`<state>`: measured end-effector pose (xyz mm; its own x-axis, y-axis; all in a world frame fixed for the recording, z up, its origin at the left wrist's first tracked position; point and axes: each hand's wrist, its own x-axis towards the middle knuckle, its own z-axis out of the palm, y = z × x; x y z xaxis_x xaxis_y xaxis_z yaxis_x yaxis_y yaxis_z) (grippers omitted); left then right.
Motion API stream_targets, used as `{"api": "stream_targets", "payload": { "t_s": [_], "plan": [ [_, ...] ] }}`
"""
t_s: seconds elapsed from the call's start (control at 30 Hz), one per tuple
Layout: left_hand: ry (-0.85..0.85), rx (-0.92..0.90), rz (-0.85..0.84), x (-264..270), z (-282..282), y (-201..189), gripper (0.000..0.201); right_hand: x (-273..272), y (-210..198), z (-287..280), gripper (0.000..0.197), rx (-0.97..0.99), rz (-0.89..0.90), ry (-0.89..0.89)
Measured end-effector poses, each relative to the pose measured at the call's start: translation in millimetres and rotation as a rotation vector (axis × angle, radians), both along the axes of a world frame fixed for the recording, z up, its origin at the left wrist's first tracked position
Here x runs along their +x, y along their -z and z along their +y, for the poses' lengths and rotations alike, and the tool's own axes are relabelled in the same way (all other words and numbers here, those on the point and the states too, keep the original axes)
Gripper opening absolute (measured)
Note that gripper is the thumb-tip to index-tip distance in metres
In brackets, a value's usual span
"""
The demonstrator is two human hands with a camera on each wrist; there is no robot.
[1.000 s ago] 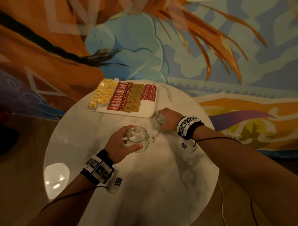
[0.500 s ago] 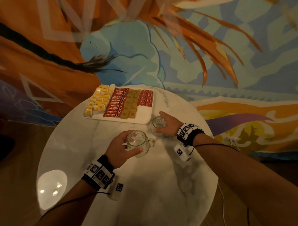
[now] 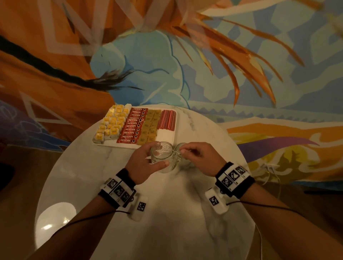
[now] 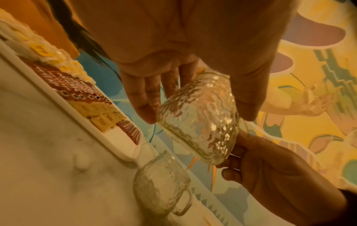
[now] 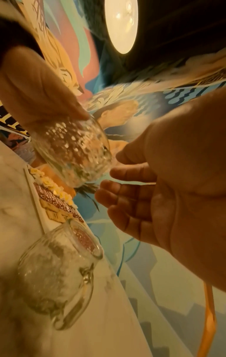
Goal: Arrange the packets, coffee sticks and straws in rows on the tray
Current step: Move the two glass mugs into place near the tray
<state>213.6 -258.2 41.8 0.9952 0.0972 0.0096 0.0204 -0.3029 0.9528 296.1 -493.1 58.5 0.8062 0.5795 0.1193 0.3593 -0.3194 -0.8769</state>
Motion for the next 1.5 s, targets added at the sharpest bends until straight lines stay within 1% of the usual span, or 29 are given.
{"api": "stream_targets", "payload": {
  "t_s": [0.1,0.2,0.27,0.37,0.47,0.53,0.67,0.77,0.83,0.9,1.0,1.17,1.23,1.3,1.33,1.4,1.47,1.5],
  "plan": [
    [0.045,-0.012,-0.016,26.5,0.5,-1.9,0.064,7.9,0.7,3.4,0.017,0.010,0.005,0.013],
    [0.093,-0.014,-0.021,59.5,4.1,-3.2,0.074,28.3,-0.1,4.3,0.014,-0.029,-0.047,0.059],
    [0.131,0.030,-0.024,84.2,6.0,-5.1,0.078,46.5,-1.7,5.3,0.011,-0.054,-0.064,0.094],
    [0.180,0.145,-0.042,123.2,7.4,-7.8,0.078,76.4,-3.3,6.8,0.009,-0.075,-0.077,0.155],
    [0.230,0.242,-0.059,158.4,10.1,-6.5,0.081,108.0,3.9,7.2,0.008,-0.072,-0.045,0.218],
    [0.243,0.295,-0.024,177.6,10.6,0.4,0.084,125.4,13.5,7.0,0.007,-0.103,-0.021,0.243],
    [0.259,0.429,0.099,206.2,7.8,22.1,0.096,145.6,34.9,5.6,0.006,-0.216,0.003,0.246],
    [0.275,0.450,0.145,217.1,-0.6,34.5,0.089,154.2,51.6,2.6,0.005,-0.282,0.050,0.247],
    [0.299,0.500,0.170,220.2,-5.9,42.0,0.087,158.9,62.9,-0.8,0.013,-0.313,0.073,0.259],
    [0.322,0.507,0.188,223.9,-7.3,52.4,0.086,160.9,70.4,-3.2,0.020,-0.333,0.081,0.271],
    [0.324,0.498,0.203,226.2,-8.8,59.3,0.088,161.7,76.9,-5.4,0.019,-0.351,0.109,0.285],
    [0.312,0.470,0.227,226.3,-12.8,59.8,0.092,163.8,83.6,-6.6,0.020,-0.374,0.123,0.303],
    [0.318,0.479,0.226,225.3,-12.0,58.9,0.092,163.1,82.4,-6.0,0.018,-0.369,0.133,0.301],
    [0.319,0.467,0.214,223.6,-10.7,57.3,0.091,160.4,78.6,-6.4,0.009,-0.355,0.124,0.312],
    [0.308,0.430,0.218,223.4,-9.6,56.8,0.090,159.6,77.4,-7.3,0.007,-0.339,0.112,0.325],
    [0.264,0.300,0.253,222.8,-7.0,54.6,0.090,157.6,74.6,-9.2,0.006,-0.300,0.078,0.355],
    [0.219,0.184,0.272,222.3,-5.1,53.0,0.084,155.7,73.0,-9.5,0.005,-0.282,0.035,0.369],
    [0.209,0.159,0.272,221.7,-4.7,53.1,0.080,154.7,72.5,-9.2,0.005,-0.285,0.017,0.373]
  ]
}}
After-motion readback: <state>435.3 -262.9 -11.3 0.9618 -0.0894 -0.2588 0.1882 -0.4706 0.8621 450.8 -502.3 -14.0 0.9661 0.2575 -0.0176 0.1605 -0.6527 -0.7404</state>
